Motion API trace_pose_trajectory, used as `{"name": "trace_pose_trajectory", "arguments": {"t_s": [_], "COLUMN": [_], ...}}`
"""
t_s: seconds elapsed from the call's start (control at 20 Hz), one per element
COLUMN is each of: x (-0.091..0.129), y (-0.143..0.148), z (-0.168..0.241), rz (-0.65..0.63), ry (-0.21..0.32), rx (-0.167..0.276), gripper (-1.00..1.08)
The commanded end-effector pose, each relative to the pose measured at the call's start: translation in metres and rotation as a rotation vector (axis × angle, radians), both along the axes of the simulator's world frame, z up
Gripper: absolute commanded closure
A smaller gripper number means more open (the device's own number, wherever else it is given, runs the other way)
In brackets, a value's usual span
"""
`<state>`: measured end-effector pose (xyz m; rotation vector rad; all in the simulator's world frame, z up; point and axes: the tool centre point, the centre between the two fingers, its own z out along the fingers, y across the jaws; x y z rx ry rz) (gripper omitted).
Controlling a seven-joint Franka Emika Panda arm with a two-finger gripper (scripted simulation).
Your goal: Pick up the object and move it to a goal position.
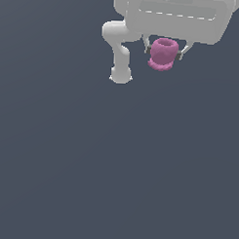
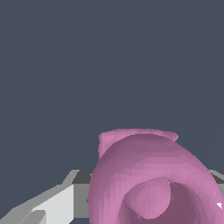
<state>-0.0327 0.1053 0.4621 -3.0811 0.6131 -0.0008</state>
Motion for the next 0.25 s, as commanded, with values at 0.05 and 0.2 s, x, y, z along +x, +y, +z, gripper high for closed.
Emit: {"name": "trace_pose_trajectory", "arguments": {"t_s": [0.05, 0.2], "x": [0.0016, 0.0019], "y": [0.0019, 0.0023], "z": [0.0055, 0.0068], "rz": [0.000, 0.000], "ry": [0.000, 0.000], "rx": [0.000, 0.000], "gripper": [1.08, 1.08]}}
